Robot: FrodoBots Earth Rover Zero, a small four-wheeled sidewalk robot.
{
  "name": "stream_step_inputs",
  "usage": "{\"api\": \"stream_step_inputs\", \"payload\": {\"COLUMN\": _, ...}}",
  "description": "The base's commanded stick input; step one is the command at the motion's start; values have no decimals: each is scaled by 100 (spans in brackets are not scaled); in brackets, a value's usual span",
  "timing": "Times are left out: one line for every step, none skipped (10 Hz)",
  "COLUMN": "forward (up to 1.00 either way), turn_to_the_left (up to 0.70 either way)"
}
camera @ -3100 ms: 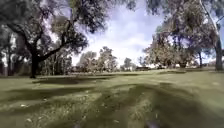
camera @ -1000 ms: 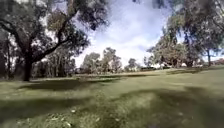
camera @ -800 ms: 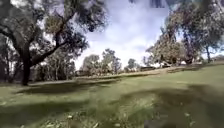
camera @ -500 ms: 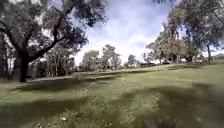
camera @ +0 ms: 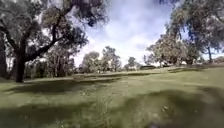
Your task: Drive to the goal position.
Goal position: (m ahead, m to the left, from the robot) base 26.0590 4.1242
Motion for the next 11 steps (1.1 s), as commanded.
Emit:
{"api": "stream_step_inputs", "payload": {"forward": 70, "turn_to_the_left": 0}}
{"api": "stream_step_inputs", "payload": {"forward": 70, "turn_to_the_left": 0}}
{"api": "stream_step_inputs", "payload": {"forward": 70, "turn_to_the_left": 0}}
{"api": "stream_step_inputs", "payload": {"forward": 70, "turn_to_the_left": 0}}
{"api": "stream_step_inputs", "payload": {"forward": 70, "turn_to_the_left": 0}}
{"api": "stream_step_inputs", "payload": {"forward": 70, "turn_to_the_left": 0}}
{"api": "stream_step_inputs", "payload": {"forward": 70, "turn_to_the_left": 0}}
{"api": "stream_step_inputs", "payload": {"forward": 70, "turn_to_the_left": 0}}
{"api": "stream_step_inputs", "payload": {"forward": 70, "turn_to_the_left": 0}}
{"api": "stream_step_inputs", "payload": {"forward": 70, "turn_to_the_left": 0}}
{"api": "stream_step_inputs", "payload": {"forward": 70, "turn_to_the_left": 0}}
